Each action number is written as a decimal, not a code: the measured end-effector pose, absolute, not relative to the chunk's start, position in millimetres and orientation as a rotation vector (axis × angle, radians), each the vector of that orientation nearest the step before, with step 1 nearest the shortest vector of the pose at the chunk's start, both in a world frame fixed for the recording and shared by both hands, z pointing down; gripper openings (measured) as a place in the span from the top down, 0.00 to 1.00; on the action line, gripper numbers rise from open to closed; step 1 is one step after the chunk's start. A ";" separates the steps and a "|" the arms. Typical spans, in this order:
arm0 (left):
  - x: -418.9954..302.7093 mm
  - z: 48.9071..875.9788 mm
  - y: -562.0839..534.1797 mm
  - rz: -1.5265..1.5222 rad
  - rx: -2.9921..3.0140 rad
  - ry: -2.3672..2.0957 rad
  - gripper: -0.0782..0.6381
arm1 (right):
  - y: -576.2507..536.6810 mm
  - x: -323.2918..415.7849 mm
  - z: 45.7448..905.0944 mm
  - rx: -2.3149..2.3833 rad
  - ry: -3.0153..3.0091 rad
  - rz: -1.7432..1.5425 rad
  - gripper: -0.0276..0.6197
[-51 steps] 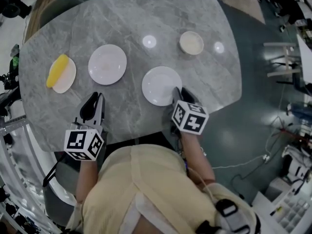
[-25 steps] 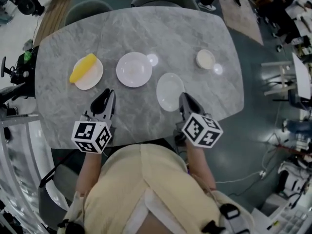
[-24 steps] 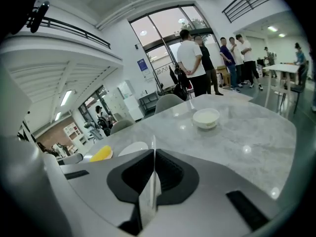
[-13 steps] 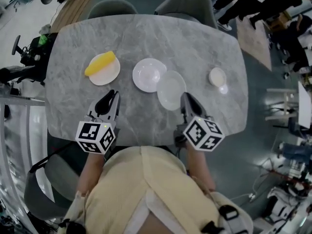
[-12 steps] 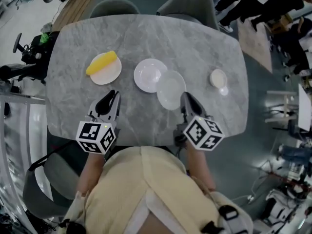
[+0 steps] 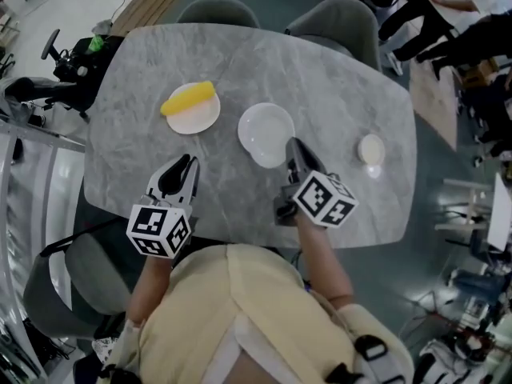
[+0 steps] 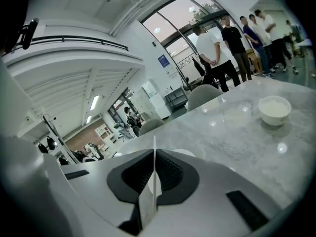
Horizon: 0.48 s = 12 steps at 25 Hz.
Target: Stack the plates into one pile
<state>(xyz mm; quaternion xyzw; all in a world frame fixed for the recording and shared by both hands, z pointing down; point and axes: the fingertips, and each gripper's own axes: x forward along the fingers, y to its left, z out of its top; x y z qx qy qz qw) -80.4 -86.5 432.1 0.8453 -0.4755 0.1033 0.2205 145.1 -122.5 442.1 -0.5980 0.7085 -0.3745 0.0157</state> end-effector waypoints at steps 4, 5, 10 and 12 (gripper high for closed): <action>-86.2 434.2 -82.2 0.287 2.317 -1.338 0.81 | -130.9 139.6 445.1 -1.855 2.163 -1.168 0.94; -87.5 434.3 -81.7 0.287 2.313 -1.342 0.81 | -132.1 140.3 445.9 -1.860 2.148 -1.167 0.94; -89.2 435.3 -83.3 0.291 2.306 -1.352 0.81 | -137.0 151.8 458.8 -1.905 2.061 -1.176 0.94; -88.8 436.6 -84.9 0.294 2.306 -1.349 0.81 | -137.4 157.6 467.8 -1.930 2.013 -1.195 0.94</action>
